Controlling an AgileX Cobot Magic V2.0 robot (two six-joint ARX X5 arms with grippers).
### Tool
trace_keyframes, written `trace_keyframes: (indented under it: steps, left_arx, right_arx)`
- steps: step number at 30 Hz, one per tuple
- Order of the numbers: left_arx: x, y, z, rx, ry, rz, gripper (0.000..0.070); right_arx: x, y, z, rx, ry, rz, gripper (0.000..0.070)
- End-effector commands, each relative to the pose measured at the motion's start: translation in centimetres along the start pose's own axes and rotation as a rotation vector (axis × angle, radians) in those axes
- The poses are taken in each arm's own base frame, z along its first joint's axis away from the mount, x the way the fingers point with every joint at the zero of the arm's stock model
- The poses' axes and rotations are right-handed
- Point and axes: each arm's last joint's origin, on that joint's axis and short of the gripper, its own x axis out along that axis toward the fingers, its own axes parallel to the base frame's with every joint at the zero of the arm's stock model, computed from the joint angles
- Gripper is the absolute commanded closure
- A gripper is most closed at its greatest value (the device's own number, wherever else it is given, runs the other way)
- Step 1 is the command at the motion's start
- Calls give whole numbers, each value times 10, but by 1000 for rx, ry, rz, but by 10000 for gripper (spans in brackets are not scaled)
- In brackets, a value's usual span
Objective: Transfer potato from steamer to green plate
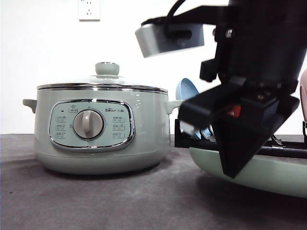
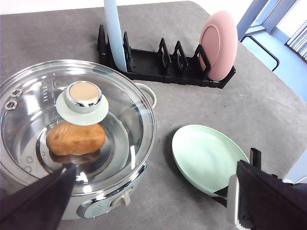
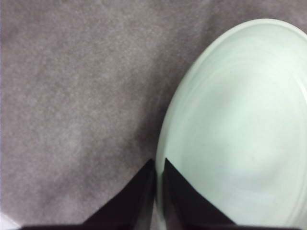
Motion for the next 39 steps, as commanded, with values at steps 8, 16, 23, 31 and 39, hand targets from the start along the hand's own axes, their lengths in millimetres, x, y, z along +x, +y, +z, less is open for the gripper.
trace_keyframes:
  steps: [8,16,23,31,39]
  left_arx:
    - [-2,-2,6,22,-22,-9,0]
    - [-2,-2,6,21,-21,-9,0]
    - [-2,-2,6,22,-21,-9,0]
    - [-2,-2,6,22,-21,-9,0]
    - [-2,-2,6,17,-19,-8,0]
  right_arx:
    - [-12,0,6,23,-50,34,289]
    - [-67,-30,23,120,-224,248,271]
    - [-118,-78,22,230,-432,334,166]
    - [-149,-134,-13,364,-560,315,143]
    - [-165,-158,-58,477,-563,217,140]
